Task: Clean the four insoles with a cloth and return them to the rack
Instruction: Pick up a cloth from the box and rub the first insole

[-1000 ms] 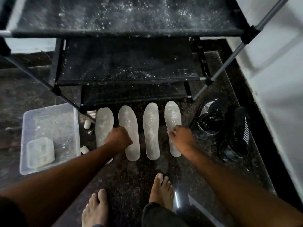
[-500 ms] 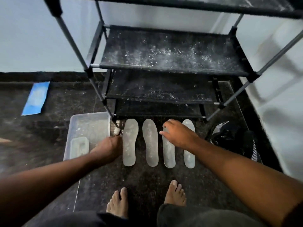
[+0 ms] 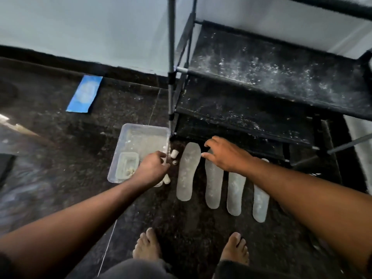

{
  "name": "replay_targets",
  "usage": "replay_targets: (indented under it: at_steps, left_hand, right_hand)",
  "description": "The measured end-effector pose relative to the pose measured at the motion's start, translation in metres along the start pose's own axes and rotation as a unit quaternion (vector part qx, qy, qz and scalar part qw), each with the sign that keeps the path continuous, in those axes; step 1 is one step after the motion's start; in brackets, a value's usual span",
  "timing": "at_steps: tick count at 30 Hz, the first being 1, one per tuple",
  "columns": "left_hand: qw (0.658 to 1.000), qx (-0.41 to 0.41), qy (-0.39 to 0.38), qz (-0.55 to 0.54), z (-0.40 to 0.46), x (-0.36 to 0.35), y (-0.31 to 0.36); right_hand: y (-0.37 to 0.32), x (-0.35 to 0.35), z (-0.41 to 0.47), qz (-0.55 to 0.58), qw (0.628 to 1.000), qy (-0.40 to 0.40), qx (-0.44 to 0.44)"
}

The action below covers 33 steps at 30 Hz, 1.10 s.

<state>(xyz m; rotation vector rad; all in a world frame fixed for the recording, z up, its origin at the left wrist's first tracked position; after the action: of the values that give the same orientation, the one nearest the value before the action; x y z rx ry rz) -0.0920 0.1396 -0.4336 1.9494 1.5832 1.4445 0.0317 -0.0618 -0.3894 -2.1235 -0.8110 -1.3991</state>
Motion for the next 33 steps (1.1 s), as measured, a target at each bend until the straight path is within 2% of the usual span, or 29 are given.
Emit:
replay_targets:
  at_steps: [8,21,33]
  left_hand:
    - [0.995,0.061,0.034,-0.068,0.011,0.020,-0.053]
    - [0.982,0.117,0.102,-0.112,0.018,0.054,-0.134]
    - [0.980,0.124,0.112,-0.107,0.029,0.064,-0.155]
  right_hand:
    - [-0.069,-0.021,0.050,0.026,1.000,-0.011,-0.014]
    - [-0.167,-0.063,0.104,0.023,0.998,-0.029,0.048]
    - [-0.196,-0.076,0.123,0.013,0.997,-0.032,0.063]
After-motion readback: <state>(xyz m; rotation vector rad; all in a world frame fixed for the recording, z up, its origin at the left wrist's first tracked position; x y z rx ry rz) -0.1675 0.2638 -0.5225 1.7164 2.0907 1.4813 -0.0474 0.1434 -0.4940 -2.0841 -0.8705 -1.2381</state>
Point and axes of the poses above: each hand's wrist, its own z-axis towards the middle knuckle, its own x-axis out of the back of the hand, y = z × x, the point moved 3 cm from there along z, towards the middle knuckle, and after that the axes turned 15 degrees about -z, right-handed, at the moved point
